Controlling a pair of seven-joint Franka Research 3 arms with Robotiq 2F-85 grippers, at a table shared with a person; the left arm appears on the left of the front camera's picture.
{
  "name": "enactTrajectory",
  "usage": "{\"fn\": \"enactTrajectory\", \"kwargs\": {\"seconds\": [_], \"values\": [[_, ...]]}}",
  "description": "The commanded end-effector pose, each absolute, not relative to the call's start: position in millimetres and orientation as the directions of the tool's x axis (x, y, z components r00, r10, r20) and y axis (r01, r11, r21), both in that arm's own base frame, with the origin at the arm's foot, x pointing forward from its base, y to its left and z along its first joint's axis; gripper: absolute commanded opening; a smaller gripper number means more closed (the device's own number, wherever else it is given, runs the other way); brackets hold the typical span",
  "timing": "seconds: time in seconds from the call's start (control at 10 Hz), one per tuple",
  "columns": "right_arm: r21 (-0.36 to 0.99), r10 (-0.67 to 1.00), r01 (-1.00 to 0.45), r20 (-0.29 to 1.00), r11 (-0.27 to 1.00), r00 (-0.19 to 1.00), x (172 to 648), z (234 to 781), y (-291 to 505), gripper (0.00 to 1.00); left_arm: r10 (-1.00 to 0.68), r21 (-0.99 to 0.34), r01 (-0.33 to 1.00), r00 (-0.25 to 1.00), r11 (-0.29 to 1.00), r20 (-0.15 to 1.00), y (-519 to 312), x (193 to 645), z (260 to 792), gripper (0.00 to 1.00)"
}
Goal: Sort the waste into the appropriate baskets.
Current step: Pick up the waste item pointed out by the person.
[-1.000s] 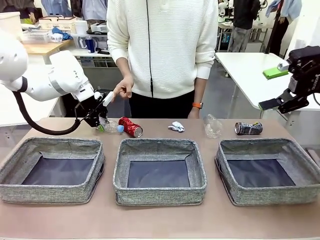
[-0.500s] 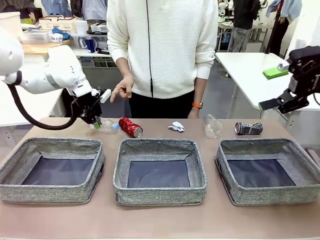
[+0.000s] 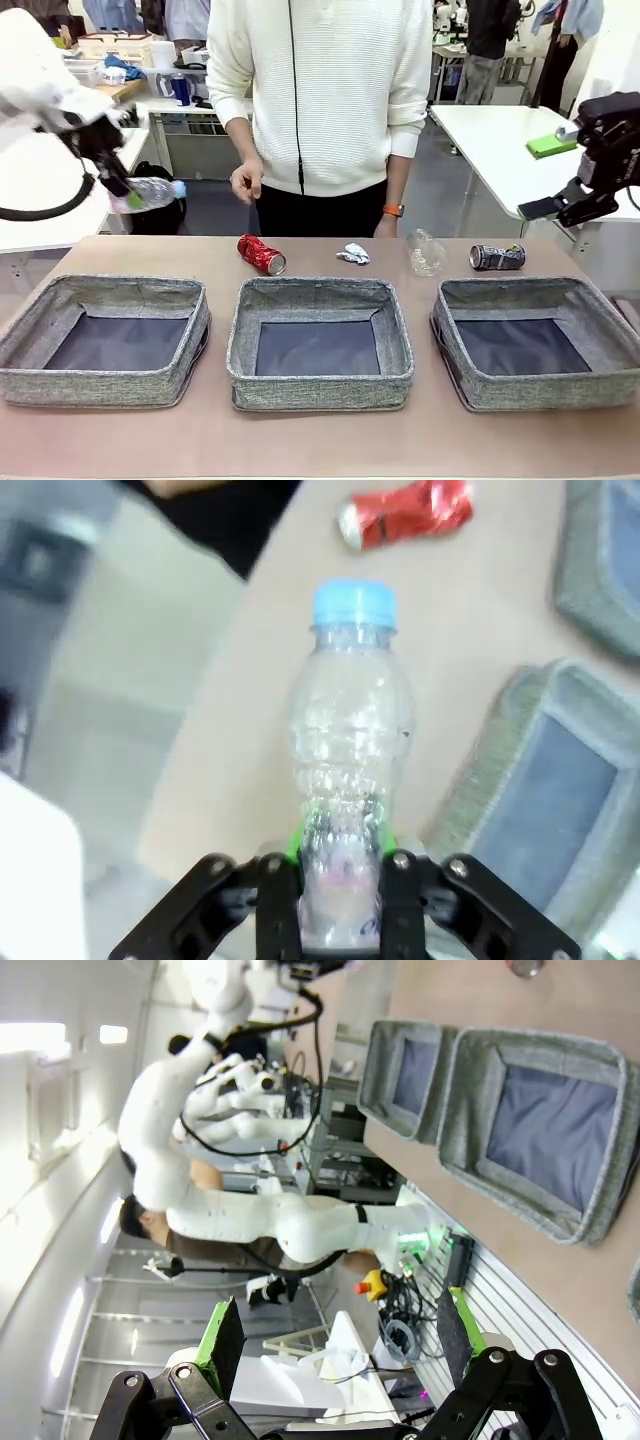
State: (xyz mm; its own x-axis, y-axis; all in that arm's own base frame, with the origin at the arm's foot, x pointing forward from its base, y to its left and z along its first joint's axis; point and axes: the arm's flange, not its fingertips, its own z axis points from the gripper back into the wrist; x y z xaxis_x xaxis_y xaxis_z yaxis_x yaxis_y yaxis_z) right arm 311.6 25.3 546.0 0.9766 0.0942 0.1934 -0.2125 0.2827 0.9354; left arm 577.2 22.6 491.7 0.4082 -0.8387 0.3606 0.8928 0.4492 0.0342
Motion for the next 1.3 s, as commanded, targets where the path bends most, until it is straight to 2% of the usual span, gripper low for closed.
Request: {"fn": "enactTrajectory", "kwargs": {"seconds": [0.0, 0.1, 0.2, 0.4, 0.5, 0.7, 0.8, 1.1, 1.2], "values": [[0.939, 0.091, -0.225, 0.208, 0.26, 0.974, 314, 548, 28, 1.0, -0.65, 0.049, 0.694, 0.645, 0.718, 0.402, 18, 500, 512, 0.0], [0.939, 0.091, -0.225, 0.208, 0.26, 0.974, 314, 548, 28, 1.0, -0.611, -0.024, 0.701, 0.636, 0.712, 0.472, 7, 470, 528, 0.0], [0.939, 0.091, -0.225, 0.208, 0.26, 0.974, 314, 548, 28, 1.0, -0.455, -0.144, 0.634, 0.677, 0.76, 0.579, -7, 444, 547, 0.0], [0.939, 0.091, -0.225, 0.208, 0.26, 0.974, 314, 548, 28, 1.0, -0.264, -0.296, 0.558, 0.712, 0.775, 0.65, -44, 412, 558, 0.0], [0.939, 0.091, -0.225, 0.208, 0.26, 0.974, 314, 548, 28, 1.0, -0.143, -0.395, 0.49, 0.749, 0.777, 0.647, -69, 403, 560, 0.0], [0.939, 0.091, -0.225, 0.208, 0.26, 0.974, 314, 548, 28, 1.0, -0.052, -0.545, 0.499, 0.768, 0.674, 0.638, -108, 404, 553, 0.0], [0.939, 0.091, -0.225, 0.208, 0.26, 0.974, 314, 548, 28, 1.0, -0.177, -0.424, 0.51, 0.77, 0.749, 0.613, -74, 397, 570, 0.0], [0.939, 0.091, -0.225, 0.208, 0.26, 0.974, 314, 548, 28, 1.0, -0.177, -0.424, 0.51, 0.77, 0.749, 0.613, -74, 397, 570, 0.0], [0.939, 0.091, -0.225, 0.208, 0.26, 0.974, 314, 548, 28, 1.0, -0.146, -0.448, 0.494, 0.777, 0.745, 0.613, -83, 398, 564, 0.22]]}}
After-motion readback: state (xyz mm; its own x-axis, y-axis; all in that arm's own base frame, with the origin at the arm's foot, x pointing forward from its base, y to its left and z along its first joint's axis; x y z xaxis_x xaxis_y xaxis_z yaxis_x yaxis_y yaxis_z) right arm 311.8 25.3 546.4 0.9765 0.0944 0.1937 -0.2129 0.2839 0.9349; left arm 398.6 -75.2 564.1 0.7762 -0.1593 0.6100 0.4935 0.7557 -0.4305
